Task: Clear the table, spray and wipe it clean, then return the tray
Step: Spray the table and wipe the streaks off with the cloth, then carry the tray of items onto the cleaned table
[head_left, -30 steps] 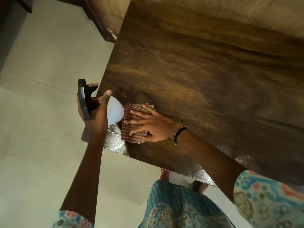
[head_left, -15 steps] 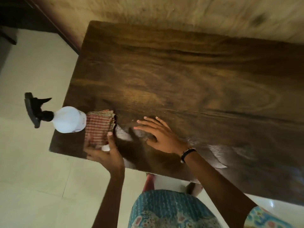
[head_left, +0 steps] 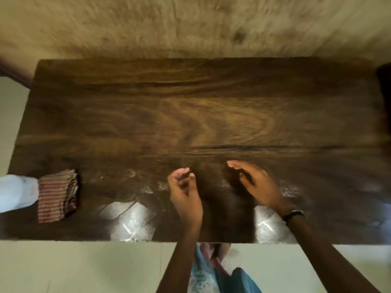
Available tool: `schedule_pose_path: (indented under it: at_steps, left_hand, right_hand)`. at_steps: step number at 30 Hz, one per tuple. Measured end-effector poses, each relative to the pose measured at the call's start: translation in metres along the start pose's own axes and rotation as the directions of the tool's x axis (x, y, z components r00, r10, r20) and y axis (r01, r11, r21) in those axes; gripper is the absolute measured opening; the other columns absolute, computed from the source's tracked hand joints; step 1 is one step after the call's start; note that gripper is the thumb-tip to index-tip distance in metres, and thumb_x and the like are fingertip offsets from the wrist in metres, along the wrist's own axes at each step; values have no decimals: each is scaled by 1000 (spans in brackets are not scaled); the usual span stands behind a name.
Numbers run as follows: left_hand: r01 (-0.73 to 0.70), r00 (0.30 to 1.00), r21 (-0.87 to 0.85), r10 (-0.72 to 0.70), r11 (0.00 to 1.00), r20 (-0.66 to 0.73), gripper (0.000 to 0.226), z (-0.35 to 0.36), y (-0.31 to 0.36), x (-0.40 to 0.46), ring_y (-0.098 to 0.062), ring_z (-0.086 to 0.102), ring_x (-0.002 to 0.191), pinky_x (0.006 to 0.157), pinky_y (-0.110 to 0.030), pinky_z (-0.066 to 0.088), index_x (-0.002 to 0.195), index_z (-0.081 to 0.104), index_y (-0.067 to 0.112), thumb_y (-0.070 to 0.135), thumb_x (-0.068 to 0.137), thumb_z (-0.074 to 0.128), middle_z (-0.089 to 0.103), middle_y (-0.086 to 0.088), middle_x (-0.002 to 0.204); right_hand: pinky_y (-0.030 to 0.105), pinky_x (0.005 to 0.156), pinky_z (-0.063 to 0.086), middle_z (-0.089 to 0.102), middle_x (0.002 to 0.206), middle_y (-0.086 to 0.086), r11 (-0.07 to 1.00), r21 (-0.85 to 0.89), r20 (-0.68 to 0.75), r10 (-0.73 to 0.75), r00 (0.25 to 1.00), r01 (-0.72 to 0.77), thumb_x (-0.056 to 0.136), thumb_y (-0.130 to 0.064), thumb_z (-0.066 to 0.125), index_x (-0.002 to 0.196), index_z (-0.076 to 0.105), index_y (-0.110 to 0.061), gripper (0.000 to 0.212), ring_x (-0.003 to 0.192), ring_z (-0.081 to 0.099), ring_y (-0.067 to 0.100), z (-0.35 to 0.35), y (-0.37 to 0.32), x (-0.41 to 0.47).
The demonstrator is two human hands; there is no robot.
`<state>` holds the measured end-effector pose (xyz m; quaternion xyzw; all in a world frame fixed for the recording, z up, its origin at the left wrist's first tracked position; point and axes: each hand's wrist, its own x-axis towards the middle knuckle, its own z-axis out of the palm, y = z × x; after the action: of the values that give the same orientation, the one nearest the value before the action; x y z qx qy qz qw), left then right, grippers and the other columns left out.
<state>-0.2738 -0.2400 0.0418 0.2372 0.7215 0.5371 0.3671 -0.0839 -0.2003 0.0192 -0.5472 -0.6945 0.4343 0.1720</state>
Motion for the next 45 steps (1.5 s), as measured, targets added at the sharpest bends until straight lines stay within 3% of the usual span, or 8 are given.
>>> schedule_pose_path:
  at_steps: [7,17,21,25,34,37,41,45]
  left_hand:
    - [15,976,127,-43,992,215,25,66,-7,9,9,62,84,75,-8,47,104,55,18,-1,88,60,67,4,99]
    - [-47,924,206,-36,977,381,25,155,5,-18,-7,64,71,70,-24,51,99,54,21,-2,90,56,70,4,94]
    - [-34,900,166,-42,985,434,21,216,10,-56,-4,63,66,64,-15,49,98,54,16,-3,91,55,70,-2,93]
    - [-30,860,162,-57,986,507,26,288,6,-105,-3,64,68,65,-14,49,95,54,22,-3,91,53,70,-1,95]
    - [2,832,165,-93,986,547,27,432,2,-220,0,64,89,77,-11,48,111,52,18,1,91,56,67,0,109]
    - [-12,824,192,-99,981,558,29,467,-3,-240,5,61,96,83,-7,46,118,52,17,3,92,56,62,1,118]
    - [-24,834,256,-122,966,538,41,501,-10,-252,10,52,105,90,-4,40,132,49,11,5,92,57,53,8,123]
    - [-58,842,317,-124,947,524,43,527,-14,-257,-2,51,113,98,-19,43,135,48,9,10,93,57,58,4,126]
  right_hand:
    - [36,98,49,60,125,-16,989,22,-146,149,978,-147,89,8,50,127,53,-34,57,110,58,-1,-67,62,-17]
    - [23,95,47,62,121,-17,977,-43,-319,187,929,-211,86,7,55,130,53,-30,57,106,62,1,-176,119,-44]
    - [22,89,48,64,117,-16,973,-99,-434,146,889,-208,86,3,56,126,57,-30,51,103,64,6,-231,152,-57]
    - [35,86,52,66,120,-4,952,-264,-534,-9,845,-157,92,-9,53,122,63,-22,34,105,65,20,-293,190,-73]
    - [22,69,44,70,103,11,940,-196,-821,-2,571,-279,96,-11,43,111,65,-10,26,77,59,18,-454,286,-134]
    - [37,73,49,68,106,12,917,-165,-873,36,487,-364,98,-21,39,112,63,-12,29,83,63,27,-494,345,-150]
    - [39,89,46,67,111,13,874,-69,-916,136,378,-482,96,-24,34,115,63,-13,36,98,61,31,-521,414,-162]
    - [41,101,39,60,125,19,785,35,-878,320,357,-618,93,-18,36,126,57,-8,40,117,52,35,-531,457,-166]
